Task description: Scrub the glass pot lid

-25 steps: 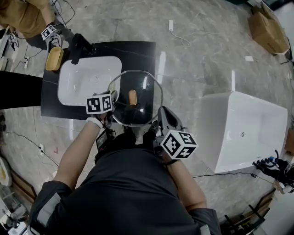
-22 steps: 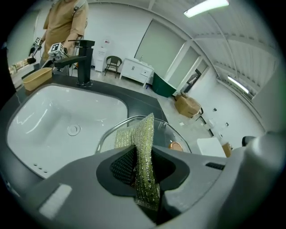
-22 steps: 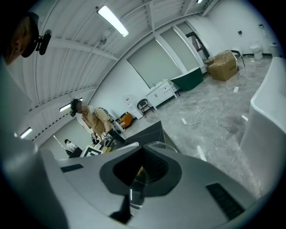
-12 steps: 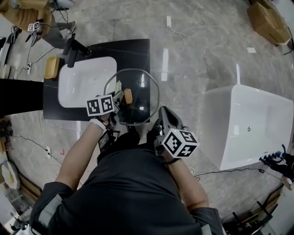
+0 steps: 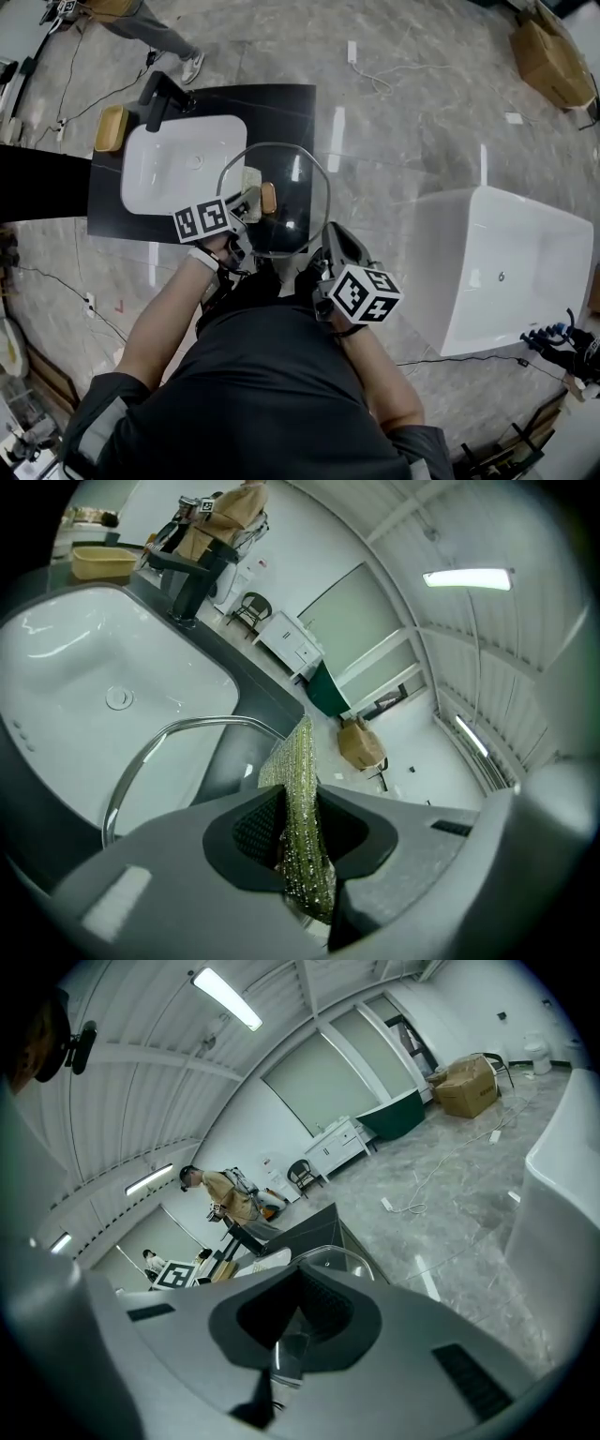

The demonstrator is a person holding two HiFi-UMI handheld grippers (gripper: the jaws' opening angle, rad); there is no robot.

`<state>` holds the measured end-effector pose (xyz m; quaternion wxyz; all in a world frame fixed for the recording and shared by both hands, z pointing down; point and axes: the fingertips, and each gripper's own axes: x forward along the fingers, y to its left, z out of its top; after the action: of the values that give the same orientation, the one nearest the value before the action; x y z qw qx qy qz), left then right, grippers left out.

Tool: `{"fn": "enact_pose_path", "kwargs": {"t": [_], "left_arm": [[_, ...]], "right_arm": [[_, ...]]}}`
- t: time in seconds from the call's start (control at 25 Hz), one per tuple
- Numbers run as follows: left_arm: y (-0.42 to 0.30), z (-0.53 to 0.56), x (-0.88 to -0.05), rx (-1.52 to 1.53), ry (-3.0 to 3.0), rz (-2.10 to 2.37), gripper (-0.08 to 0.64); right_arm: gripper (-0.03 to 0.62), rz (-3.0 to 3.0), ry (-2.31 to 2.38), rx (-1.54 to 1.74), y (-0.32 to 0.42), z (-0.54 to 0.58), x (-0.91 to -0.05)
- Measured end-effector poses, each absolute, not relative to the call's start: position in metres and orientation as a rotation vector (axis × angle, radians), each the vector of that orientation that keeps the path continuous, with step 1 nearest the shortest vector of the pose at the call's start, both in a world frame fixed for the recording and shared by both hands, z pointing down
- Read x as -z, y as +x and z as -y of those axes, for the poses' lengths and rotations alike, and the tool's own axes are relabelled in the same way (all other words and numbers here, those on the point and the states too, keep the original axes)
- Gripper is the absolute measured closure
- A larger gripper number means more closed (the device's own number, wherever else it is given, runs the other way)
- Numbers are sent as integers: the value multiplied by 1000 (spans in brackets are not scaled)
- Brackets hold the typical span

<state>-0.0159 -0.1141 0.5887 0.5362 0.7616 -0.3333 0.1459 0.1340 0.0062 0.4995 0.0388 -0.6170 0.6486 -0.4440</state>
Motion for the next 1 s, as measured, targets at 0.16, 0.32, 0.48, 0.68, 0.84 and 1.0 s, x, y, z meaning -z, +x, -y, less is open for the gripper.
{"fn": "enact_pose_path", "kwargs": {"t": [0.16,0.32,0.48,0.68,0.84,1.0], "left_arm": [[-30,113,-572,-232,1792,777,485],[-46,121,-537,-177,1867,801,485],[-11,127,-487,-296,2265,701,485],[69,126,-495,-766,2706,439,485],[117,125,-548,-1227,2844,177,485],[129,117,-594,-1611,2879,-28,485]], "right_arm": [[586,-2021,-1900,1346,121,-2,-493],[586,-2029,-1919,1334,112,0,-490],[586,-2012,-1947,1323,112,-3,-489],[586,-1943,-1976,1317,126,-16,-490],[586,-1868,-1999,1305,144,-31,-492],[586,-1764,-2033,1304,173,-52,-496]]}}
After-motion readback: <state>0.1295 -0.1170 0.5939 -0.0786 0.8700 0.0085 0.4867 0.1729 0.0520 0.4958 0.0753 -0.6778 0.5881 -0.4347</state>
